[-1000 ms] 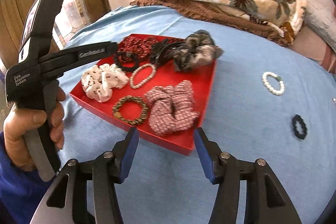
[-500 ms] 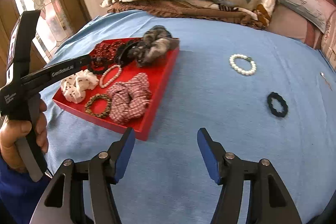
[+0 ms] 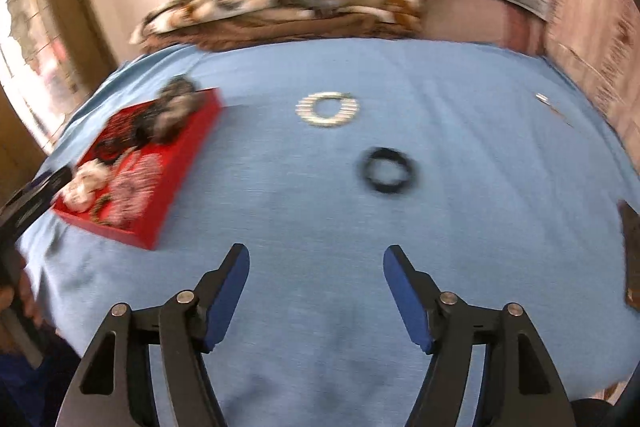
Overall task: Organize jewelry
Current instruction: 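Move both grippers to the white pearl bracelet and black beaded bracelet, then grasp white pearl bracelet with left gripper while right gripper grasps black beaded bracelet, then carry both held bracelets over the red tray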
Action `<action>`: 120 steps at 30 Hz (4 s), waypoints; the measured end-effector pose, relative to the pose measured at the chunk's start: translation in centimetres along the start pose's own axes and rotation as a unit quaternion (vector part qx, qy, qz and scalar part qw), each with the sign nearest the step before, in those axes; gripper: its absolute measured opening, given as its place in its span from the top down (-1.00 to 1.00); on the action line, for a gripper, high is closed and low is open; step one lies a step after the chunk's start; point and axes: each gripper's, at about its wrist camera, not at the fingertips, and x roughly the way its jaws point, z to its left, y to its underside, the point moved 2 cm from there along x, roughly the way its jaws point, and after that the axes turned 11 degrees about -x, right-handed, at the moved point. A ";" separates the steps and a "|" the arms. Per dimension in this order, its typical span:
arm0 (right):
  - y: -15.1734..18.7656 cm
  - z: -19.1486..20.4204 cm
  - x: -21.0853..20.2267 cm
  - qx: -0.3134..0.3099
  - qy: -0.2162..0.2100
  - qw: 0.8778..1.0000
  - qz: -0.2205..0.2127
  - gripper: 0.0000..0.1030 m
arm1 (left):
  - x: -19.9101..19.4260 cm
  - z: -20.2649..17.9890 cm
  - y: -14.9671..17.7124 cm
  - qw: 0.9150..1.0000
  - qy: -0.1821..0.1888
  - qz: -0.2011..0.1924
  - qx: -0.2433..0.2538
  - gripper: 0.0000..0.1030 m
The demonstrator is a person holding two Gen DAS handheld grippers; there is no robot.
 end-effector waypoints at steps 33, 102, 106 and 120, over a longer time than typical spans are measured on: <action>-5.1 -10.2 9.8 0.072 -0.114 0.990 0.050 -0.18 | 11.2 -23.2 -7.6 0.978 0.114 0.172 0.035 0.34; -3.1 -4.0 1.7 -0.036 0.013 0.998 -0.050 0.81 | -6.9 -14.4 -1.7 0.987 0.145 0.065 0.024 0.82; -2.8 -2.9 1.0 -0.044 0.010 0.997 -0.056 0.81 | -7.2 -12.7 -1.6 0.989 0.132 0.061 0.006 0.82; -0.4 1.3 0.3 -0.092 0.040 0.993 -0.063 0.81 | -6.7 -6.9 -3.5 0.998 0.059 0.002 -0.011 0.82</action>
